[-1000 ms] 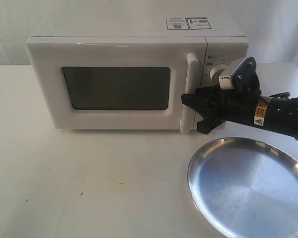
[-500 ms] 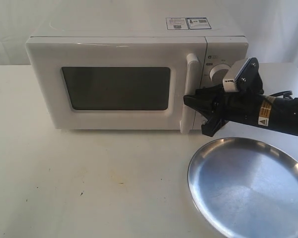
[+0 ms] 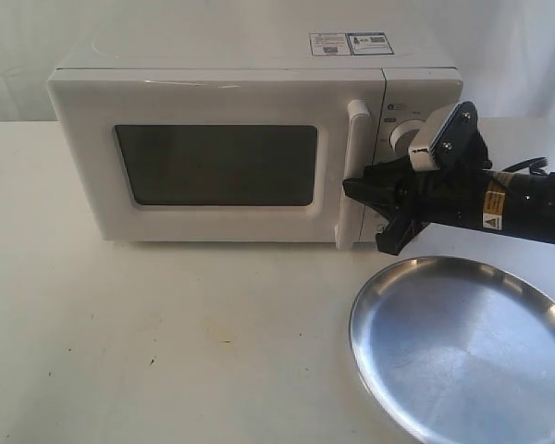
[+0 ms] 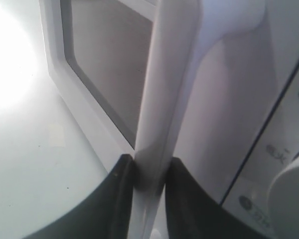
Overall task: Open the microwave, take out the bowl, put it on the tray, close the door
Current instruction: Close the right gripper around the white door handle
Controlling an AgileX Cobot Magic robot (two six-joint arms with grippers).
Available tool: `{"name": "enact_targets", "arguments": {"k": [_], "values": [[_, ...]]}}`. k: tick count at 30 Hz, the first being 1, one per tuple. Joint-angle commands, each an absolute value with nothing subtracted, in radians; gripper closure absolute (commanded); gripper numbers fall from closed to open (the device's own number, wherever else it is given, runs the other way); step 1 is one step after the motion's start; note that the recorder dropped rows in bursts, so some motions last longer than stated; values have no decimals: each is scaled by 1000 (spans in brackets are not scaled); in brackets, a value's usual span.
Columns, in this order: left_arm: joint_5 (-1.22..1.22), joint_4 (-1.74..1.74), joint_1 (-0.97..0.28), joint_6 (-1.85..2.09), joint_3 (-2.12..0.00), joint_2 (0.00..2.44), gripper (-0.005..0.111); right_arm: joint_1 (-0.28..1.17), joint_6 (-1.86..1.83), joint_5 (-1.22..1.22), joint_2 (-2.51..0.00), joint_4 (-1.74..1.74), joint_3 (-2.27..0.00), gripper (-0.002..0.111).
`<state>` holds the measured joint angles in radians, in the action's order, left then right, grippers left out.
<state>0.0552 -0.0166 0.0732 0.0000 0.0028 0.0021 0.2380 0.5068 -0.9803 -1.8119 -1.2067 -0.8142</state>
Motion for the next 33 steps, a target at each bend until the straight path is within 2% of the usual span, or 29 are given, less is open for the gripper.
{"name": "enact_targets", "arguments": {"k": [1, 20, 33], "values": [[59, -9, 69, 0, 0, 0, 107, 291, 476, -1221, -1773, -1492, -800, 108], [59, -9, 69, 0, 0, 0, 107, 380, 472, -1221, -1771, -1496, -800, 108], [59, -9, 69, 0, 0, 0, 107, 348, 472, -1221, -1769, -1418, -789, 108]]}}
